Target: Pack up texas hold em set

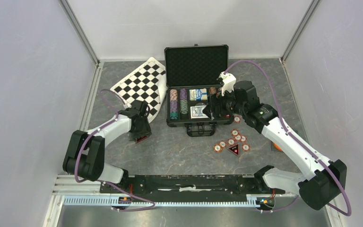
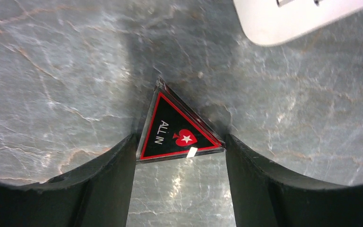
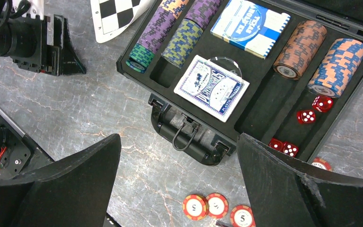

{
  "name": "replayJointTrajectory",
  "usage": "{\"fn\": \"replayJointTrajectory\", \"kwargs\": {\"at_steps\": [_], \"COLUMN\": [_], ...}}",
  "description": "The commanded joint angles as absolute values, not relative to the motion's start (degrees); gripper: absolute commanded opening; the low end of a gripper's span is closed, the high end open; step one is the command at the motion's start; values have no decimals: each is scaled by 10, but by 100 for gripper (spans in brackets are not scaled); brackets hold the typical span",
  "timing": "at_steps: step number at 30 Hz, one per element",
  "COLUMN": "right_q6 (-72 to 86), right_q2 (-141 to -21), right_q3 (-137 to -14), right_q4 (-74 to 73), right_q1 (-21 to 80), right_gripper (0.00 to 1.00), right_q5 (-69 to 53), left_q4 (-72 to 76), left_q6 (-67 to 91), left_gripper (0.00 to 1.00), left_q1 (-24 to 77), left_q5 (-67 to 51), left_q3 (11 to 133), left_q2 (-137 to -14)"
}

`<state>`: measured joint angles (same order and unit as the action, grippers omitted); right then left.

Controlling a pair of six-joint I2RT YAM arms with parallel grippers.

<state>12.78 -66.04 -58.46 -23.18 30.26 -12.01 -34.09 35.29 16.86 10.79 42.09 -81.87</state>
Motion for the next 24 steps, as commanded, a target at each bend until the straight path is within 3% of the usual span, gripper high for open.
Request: {"fn": "replayJointTrajectory", "kwargs": {"at_steps": [1,13,24], "right_q6": [130,132,135], "right_q2": [-646,-633,-604], "right_q3": [-585,-585,-588], "right_q4": [-214,-219,-238], "right_q1": [301,300,297], "right_gripper": [98,98,98], "right_q5": [-126,-99,-36], "left_q4": [-387,-458,-457], "left_q6": [378,394,382], "left_gripper": [52,53,53], "left_q1": [200,275,351], "left_q5": [89,92,79], "left_q3": [446,601,892], "left_q2": [-824,-804,-1008]}}
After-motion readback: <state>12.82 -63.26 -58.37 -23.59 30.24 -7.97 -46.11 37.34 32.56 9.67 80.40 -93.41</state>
